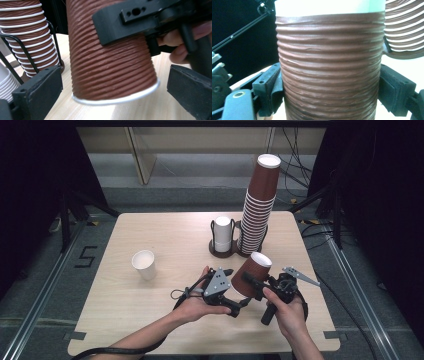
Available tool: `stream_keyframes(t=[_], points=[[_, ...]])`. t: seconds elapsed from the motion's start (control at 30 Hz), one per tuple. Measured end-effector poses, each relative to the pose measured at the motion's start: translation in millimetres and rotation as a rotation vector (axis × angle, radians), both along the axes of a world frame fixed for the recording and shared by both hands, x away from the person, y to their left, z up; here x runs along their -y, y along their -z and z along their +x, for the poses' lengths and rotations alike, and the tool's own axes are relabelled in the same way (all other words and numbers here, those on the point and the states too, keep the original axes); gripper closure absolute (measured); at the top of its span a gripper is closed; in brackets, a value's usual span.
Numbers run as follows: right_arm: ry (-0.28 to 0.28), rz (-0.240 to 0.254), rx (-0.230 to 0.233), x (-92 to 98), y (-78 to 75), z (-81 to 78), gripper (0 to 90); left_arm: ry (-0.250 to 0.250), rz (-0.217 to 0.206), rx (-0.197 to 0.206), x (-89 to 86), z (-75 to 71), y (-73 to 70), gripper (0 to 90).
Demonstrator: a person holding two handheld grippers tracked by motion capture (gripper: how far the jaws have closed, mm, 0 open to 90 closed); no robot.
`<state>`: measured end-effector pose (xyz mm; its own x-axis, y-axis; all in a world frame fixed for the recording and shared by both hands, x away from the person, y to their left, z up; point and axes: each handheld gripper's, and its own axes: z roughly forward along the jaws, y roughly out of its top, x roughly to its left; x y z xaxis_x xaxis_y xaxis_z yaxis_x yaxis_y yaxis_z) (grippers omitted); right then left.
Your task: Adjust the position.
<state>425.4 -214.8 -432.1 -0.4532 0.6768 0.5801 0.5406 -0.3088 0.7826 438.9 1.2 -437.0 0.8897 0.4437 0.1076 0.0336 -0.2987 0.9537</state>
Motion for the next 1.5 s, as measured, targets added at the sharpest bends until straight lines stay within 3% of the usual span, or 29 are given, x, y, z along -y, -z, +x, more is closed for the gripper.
stream_keyframes(t=[0.03, 0.13, 0.17, 0.2, 0.33, 0.4, 0.43, 0.63, 1.0, 1.2, 1.5], points=[[0.002, -0.006, 0.004, 0.0, 0.0, 0.4, 18.2, 0.011, 0.011, 0.024, 1.6, 2.3, -0.6, 0.0], [-0.006, 0.028, -0.005, -2.8, 0.5, 0.4, 18.1, 0.005, 0.01, 0.023, 6.1, 3.1, -0.3, 0.0], [-0.008, 0.024, -0.006, -3.1, 0.6, 0.4, 18.1, -0.022, -0.042, -0.063, 10.1, -2.3, 2.8, 0.0], [-0.012, 0.032, -0.015, -3.7, 0.7, -0.2, 18.1, -0.025, -0.041, -0.066, 10.5, -2.1, 2.7, 0.0], [-0.022, 0.06, -0.015, -5.2, 2.8, -1.3, 18.2, -0.027, -0.042, -0.064, 13.2, 1.0, 5.6, 0.0], [-0.023, 0.065, -0.042, -6.9, 2.6, -3.5, 18.2, -0.029, -0.042, -0.067, 14.5, 1.3, 8.3, 0.0], [-0.026, 0.055, -0.027, -6.5, 4.0, -3.3, 18.2, -0.029, -0.044, -0.066, 15.0, 1.2, 9.1, 0.0], [-0.038, 0.051, -0.04, -7.9, 6.1, -3.7, 16.8, -0.034, -0.034, -0.076, 12.0, 0.4, 9.9, 6.0], [-0.056, 0.052, -0.018, -13.4, 2.3, -3.6, 16.7, -0.036, -0.031, -0.084, 7.2, 0.4, 4.9, 6.6], [-0.051, 0.011, -0.025, -15.3, 1.3, -4.8, 15.6, -0.037, -0.024, -0.096, 6.4, 0.1, 5.3, 8.0], [-0.076, 0.03, -0.031, -15.2, -0.6, -2.7, 13.9, -0.023, -0.043, -0.101, 2.6, 0.6, 3.9, 10.3]])
